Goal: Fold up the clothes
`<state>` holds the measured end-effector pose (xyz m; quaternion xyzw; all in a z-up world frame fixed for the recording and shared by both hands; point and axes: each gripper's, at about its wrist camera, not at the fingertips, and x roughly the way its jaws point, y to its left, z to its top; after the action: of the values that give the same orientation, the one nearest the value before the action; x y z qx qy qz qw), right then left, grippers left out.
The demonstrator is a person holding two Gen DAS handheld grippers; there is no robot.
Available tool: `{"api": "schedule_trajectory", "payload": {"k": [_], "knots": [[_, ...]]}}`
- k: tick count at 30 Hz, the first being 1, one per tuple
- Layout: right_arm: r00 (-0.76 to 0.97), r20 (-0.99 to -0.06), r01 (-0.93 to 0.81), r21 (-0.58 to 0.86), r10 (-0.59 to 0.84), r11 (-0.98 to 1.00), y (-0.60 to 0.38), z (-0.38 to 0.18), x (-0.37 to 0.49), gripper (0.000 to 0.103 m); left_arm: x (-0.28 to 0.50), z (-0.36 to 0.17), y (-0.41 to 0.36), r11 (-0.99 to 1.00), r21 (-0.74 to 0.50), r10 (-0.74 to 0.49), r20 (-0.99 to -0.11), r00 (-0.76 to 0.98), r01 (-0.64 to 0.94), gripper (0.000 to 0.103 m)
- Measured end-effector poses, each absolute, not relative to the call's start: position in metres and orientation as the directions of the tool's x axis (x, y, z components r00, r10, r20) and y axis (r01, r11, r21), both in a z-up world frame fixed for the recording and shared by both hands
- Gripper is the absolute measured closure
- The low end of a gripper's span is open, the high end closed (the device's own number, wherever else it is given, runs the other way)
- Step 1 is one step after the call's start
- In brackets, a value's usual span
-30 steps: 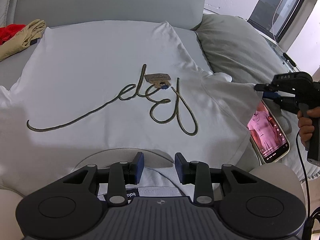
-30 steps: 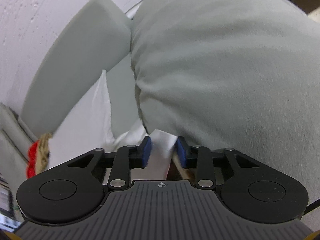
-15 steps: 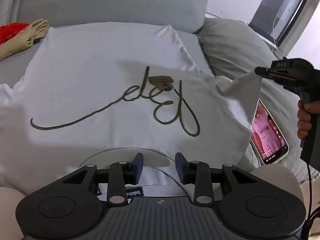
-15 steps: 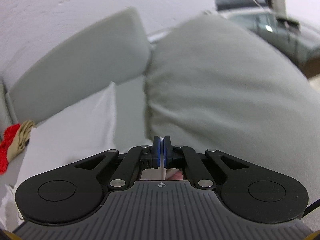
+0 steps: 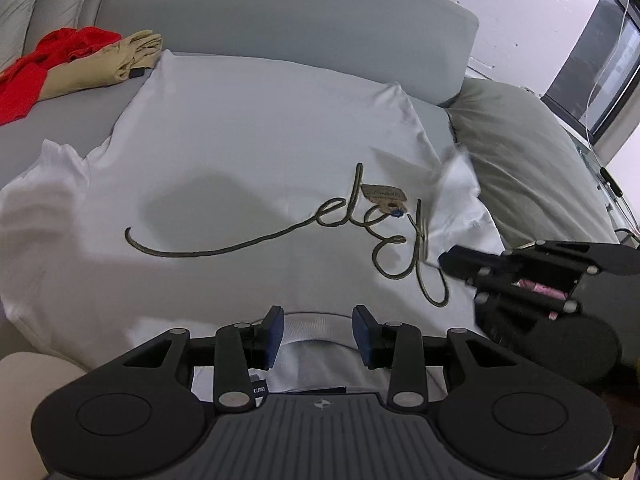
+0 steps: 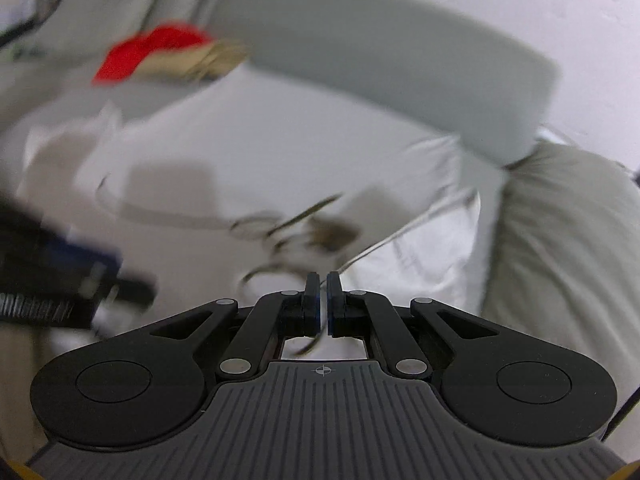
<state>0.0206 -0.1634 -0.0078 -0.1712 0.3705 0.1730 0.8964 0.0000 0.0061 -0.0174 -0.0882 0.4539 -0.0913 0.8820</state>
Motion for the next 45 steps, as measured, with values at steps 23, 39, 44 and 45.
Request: {"api": "schedule_trajectory", "payload": {"k": [23,39,44,45], "knots": [[0.61,-0.742,-0.458,-0.043,0.279,0.888,-0.215,-0.006,0.021,0.06,0.098,-0.009,-0.042,0.951,-0.277,-0.304,-0.772,0.558,0.136,0.054],[0.522,-0.816,-0.464,-0.026,0.249,0.886,-0.205,-0.034,0.066,0.102,0.113,-0.033,-0.028,0.932,-0.335,-0.359,-0.79,0.497,0.142,0.054],[0.58,-0.767,-0.519,-0.09,0.273,0.85,-0.199,-0.022,0.049,0.102,0.122,-0.028,-0.031,0.922,-0.357,-0.381,-0.776,0.503,0.147,0.054],[0.582,-0.76,-0.538,-0.094,0.289,0.837,-0.197,-0.02,0.045,0.102,0.125,-0.027,-0.033,0.921,-0.361,-0.385,-0.773,0.505,0.149,0.053]]}}
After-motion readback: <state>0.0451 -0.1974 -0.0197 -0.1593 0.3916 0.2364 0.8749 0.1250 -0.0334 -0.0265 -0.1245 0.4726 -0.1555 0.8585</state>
